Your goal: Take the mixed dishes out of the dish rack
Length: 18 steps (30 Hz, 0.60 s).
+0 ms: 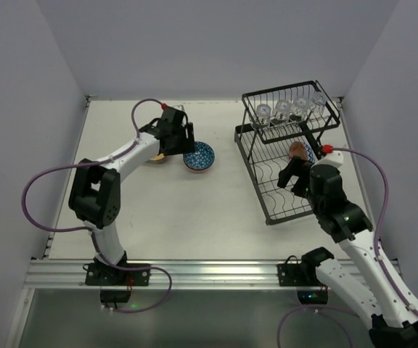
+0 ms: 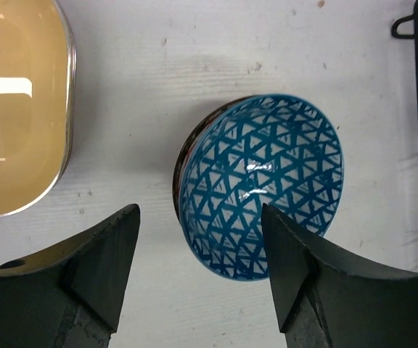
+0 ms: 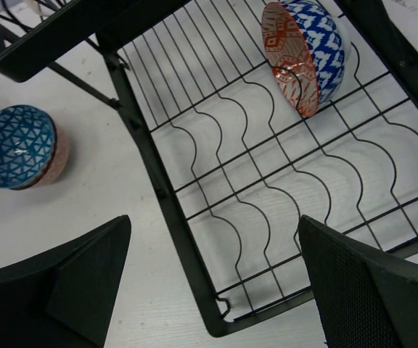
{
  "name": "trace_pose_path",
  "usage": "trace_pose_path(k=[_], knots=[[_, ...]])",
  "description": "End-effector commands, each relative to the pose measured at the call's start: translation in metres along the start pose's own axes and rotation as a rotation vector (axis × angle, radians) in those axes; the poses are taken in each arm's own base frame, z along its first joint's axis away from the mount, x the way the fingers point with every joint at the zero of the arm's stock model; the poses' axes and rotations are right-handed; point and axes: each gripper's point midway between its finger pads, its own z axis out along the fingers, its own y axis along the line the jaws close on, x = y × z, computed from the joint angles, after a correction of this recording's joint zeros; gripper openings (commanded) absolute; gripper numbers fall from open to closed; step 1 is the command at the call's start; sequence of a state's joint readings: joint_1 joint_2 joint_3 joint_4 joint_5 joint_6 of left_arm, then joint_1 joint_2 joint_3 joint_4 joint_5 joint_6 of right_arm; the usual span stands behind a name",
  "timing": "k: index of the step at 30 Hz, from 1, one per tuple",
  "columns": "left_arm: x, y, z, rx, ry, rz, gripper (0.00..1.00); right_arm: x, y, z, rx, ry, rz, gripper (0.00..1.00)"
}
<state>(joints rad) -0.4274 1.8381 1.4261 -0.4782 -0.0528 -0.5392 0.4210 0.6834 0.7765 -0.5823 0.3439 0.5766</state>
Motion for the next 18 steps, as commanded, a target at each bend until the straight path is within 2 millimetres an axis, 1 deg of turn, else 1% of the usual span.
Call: trace_pose_path(k=[1,2,3,4,5,6,7,8,9,10,11,12,13,14,15,16,17,18], knots=[[-0.018,-0.005,-0.033,0.042,-0.084,-0.011,0.73,-0.018,-0.009,0.01,0.058,-0.021,-0.123,0.99],[-0.02,-0.004,-0.041,0.041,-0.098,-0.011,0.8,-0.021,-0.015,0.014,0.097,-0.029,-0.15,0.99],[-0.017,0.0,-0.047,0.029,-0.101,-0.011,0.84,-0.029,-0.028,0.016,0.177,-0.058,-0.17,0.99],[-0.025,-0.002,-0.068,0.049,-0.146,-0.013,0.96,-0.031,-0.034,0.023,0.234,-0.055,-0.2,0.99],[-0.026,-0.001,-0.077,0.056,-0.163,-0.013,1.0,-0.036,-0.04,0.026,0.277,-0.066,-0.222,0.99],[-0.018,0.004,-0.082,0.048,-0.159,-0.008,1.0,-0.044,-0.045,0.029,0.325,-0.092,-0.24,0.99],[-0.024,0.003,-0.104,0.071,-0.206,-0.007,1.0,-0.051,-0.047,0.033,0.345,-0.098,-0.296,0.99],[-0.021,0.006,-0.114,0.069,-0.213,0.007,1.0,-0.05,-0.05,0.042,0.374,-0.085,-0.335,0.99],[-0.019,0.01,-0.122,0.06,-0.224,0.015,1.0,-0.061,-0.047,0.048,0.378,-0.134,-0.349,0.99],[-0.017,0.016,-0.14,0.06,-0.258,0.016,1.0,-0.06,-0.055,0.053,0.417,-0.139,-0.426,0.99],[-0.011,0.023,-0.149,0.04,-0.254,0.031,1.0,-0.059,-0.057,0.059,0.422,-0.149,-0.453,0.99],[-0.014,0.028,-0.168,0.035,-0.297,0.034,1.0,-0.073,-0.049,0.065,0.393,-0.229,-0.434,0.99],[-0.008,0.032,-0.174,0.031,-0.299,0.044,1.0,-0.064,-0.054,0.073,0.377,-0.221,-0.496,0.99],[-0.002,0.038,-0.181,0.02,-0.293,0.063,1.0,-0.08,-0.045,0.076,0.341,-0.321,-0.469,0.98],[-0.001,0.038,-0.197,0.038,-0.326,0.074,1.0,-0.067,-0.052,0.081,0.341,-0.314,-0.546,0.97],[0.006,0.042,-0.198,0.038,-0.319,0.088,1.0,-0.069,-0.049,0.084,0.317,-0.347,-0.57,0.95],[0.012,0.046,-0.202,0.033,-0.311,0.115,1.0,-0.082,-0.042,0.083,0.297,-0.434,-0.558,0.95],[0.015,0.048,-0.212,0.045,-0.332,0.13,1.0,-0.071,-0.047,0.09,0.302,-0.414,-0.619,0.94]])
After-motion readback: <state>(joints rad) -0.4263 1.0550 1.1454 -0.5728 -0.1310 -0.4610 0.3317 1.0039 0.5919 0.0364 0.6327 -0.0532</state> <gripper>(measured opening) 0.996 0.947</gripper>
